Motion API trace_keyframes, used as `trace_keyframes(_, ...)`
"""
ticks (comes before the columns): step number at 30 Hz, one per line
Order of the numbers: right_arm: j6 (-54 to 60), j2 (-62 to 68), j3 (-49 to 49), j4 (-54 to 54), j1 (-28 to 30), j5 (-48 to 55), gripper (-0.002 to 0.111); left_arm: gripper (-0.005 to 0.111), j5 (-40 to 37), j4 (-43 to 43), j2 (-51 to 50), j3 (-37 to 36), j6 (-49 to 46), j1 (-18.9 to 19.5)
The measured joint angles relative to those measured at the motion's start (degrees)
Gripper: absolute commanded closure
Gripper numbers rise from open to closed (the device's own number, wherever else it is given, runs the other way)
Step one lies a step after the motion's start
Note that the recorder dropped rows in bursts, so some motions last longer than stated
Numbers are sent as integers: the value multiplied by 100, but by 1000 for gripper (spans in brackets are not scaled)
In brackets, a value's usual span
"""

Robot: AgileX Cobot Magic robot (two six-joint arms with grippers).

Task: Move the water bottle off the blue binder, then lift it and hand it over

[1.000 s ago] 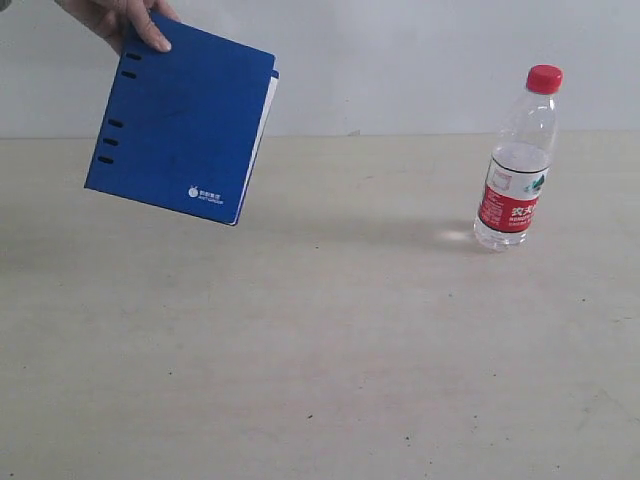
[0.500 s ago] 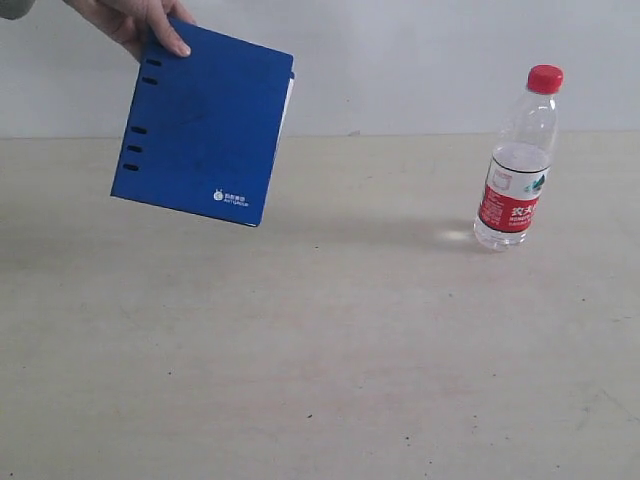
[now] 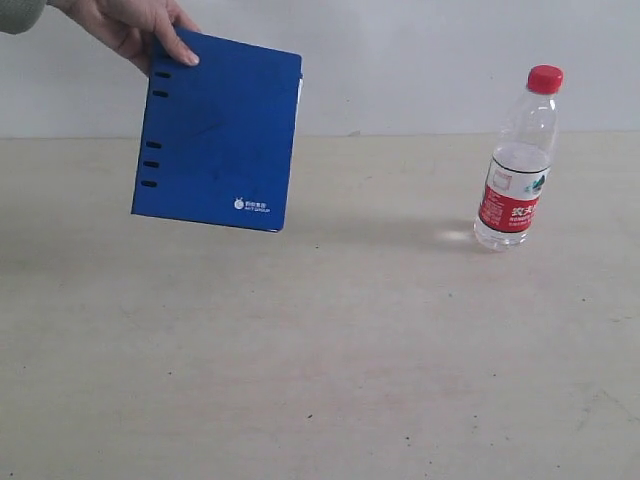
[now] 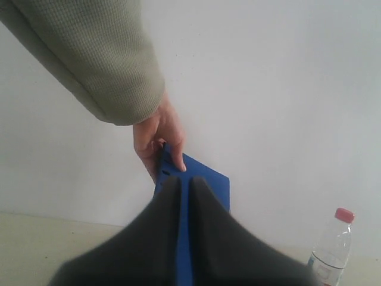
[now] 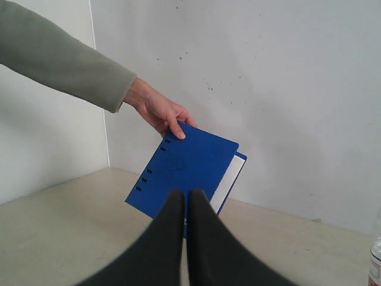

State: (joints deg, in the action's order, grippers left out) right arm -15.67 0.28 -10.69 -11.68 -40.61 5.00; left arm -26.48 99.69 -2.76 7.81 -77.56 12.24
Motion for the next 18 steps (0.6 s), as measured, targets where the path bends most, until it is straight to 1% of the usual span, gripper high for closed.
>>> trace_keyframes(8, 0, 0, 0, 0, 0, -11, 109, 102, 13, 0, 0, 0, -282, 0)
trace_keyframes(10, 0, 0, 0, 0, 0, -11, 109, 102, 69, -236, 29, 0, -257, 0)
trace_keyframes(11, 0, 0, 0, 0, 0, -11, 109, 102, 150, -548, 93, 0, -119, 0)
trace_keyframes(13, 0, 0, 0, 0, 0, -11, 109, 102, 301, -1420, 200, 0, 490, 0)
trace_keyframes(15, 0, 0, 0, 0, 0, -22, 109, 102, 492, -2702, 250, 0, 1500, 0)
trace_keyframes(18, 0, -9, 0, 0, 0, -22, 109, 102, 830, -4863, 256, 0, 3572, 0)
